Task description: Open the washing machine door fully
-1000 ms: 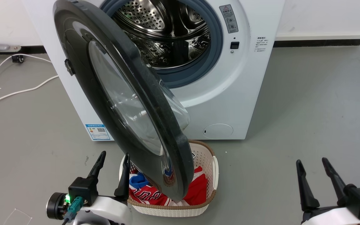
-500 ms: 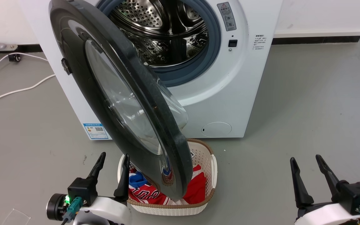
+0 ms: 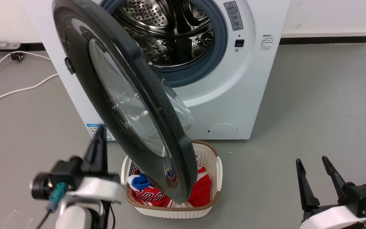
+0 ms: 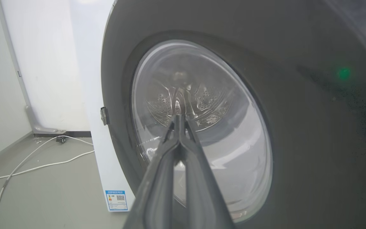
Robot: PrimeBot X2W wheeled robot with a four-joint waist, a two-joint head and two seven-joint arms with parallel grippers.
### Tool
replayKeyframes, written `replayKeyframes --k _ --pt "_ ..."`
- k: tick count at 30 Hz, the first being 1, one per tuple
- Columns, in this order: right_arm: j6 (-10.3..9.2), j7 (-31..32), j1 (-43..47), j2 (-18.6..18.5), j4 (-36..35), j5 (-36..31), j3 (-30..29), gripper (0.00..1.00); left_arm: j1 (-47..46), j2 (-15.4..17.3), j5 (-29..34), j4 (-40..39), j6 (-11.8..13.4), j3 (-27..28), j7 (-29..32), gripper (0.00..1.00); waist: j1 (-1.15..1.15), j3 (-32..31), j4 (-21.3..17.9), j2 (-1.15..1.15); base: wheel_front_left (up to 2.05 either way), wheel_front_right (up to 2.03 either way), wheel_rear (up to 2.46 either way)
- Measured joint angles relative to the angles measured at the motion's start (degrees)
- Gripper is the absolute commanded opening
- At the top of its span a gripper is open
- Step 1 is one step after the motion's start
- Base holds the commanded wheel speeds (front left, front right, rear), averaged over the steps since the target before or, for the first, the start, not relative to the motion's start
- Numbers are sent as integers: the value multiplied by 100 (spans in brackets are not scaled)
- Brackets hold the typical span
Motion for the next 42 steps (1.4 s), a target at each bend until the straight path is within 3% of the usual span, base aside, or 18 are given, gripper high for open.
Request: replayKeyframes --k 9,14,23,27,28,34,38,42 --pt "0 -3 -3 4 0 10 -24 100 -799 29 213 -1616 122 131 -2 0 0 -73 43 0 0 0 0" --pt "0 -21 9 5 0 44 -25 100 -1227 19 297 -2126 66 -65 -7 0 0 -103 35 0 0 0 0" --pt "0 10 39 7 44 98 21 100 -1496 -76 135 -2596 -230 -1422 569 0 0 -80 -57 0 0 0 0" --pt "0 14 101 7 100 124 -21 100 -1166 -111 -23 -2609 -286 -2109 887 0 0 -84 -98 0 0 0 0" --pt "0 15 107 8 115 138 -44 100 -806 -111 -188 -2495 -318 -2559 1114 0 0 -84 -115 0 0 0 0" --pt "0 31 121 8 132 168 -56 100 -87 -15 -558 -2095 -338 -3357 1470 0 0 -38 -149 0 0 0 0" --pt "0 38 108 8 138 178 -52 100 168 33 -705 -1678 -354 -3573 1605 0 0 20 -173 0 0 0 0" --pt "0 54 68 8 147 202 -38 100 151 33 -706 -1265 -212 -3430 1533 0 0 100 -211 0 0 0 0"
